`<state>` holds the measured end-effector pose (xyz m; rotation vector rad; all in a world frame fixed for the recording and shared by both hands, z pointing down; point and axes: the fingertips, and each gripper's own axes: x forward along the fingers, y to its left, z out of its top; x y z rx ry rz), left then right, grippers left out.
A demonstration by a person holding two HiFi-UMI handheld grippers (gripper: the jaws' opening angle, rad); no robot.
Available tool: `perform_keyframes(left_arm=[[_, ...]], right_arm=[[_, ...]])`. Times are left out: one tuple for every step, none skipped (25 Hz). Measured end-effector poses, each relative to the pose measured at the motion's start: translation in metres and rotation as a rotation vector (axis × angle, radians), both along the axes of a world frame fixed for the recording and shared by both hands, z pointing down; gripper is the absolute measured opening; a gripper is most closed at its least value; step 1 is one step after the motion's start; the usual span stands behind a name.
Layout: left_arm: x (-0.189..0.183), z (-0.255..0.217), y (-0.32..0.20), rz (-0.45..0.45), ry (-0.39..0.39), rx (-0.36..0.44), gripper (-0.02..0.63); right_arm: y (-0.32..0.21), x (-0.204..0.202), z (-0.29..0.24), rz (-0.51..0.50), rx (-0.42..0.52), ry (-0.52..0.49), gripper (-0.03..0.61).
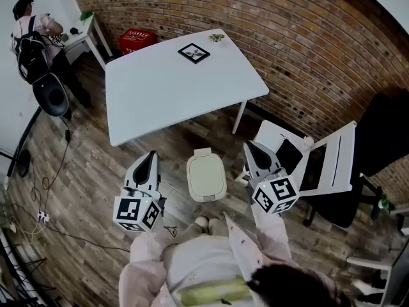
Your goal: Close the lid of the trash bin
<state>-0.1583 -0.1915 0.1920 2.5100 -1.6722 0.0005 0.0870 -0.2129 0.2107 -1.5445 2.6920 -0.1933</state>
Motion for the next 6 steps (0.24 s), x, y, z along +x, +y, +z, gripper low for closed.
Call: perform_keyframes(left_arm=[[-0.0001,0.0008,-0.0006,-0.001,-0.001,-0.001,-0.008],[-0.0002,0.0012,-0.0014,-0.002,-0.001,-0.003,-0.008],[-0.0002,0.0011,-0.0024,-0.003,0.0,-0.003,-0.008],[-0.0003,0.0005,-0.0033,-0.005,0.0,-0.003,-0.008],[-0.0003,-0.0003,-0.0042,-0.006,0.0,-0.002,-0.008],[-0.0003,-0.0012,-0.005,-0.008,0.0,-0.001,-0.008]], right_arm=[[-0.0009,0.0,0.0005,0.0,0.0,-0.002,0.003],[-0.002,0.0001,0.0009,-0.001,-0.001,-0.001,0.003],[-0.0033,0.0003,0.0012,-0.002,-0.001,0.001,0.003],[-0.0047,0.0005,0.0012,-0.003,-0.002,0.002,0.003],[-0.0059,0.0007,0.0012,-0.004,-0.002,0.003,0.003],[-0.0072,0.0009,0.0011,-0.005,-0.003,0.003,0.003]])
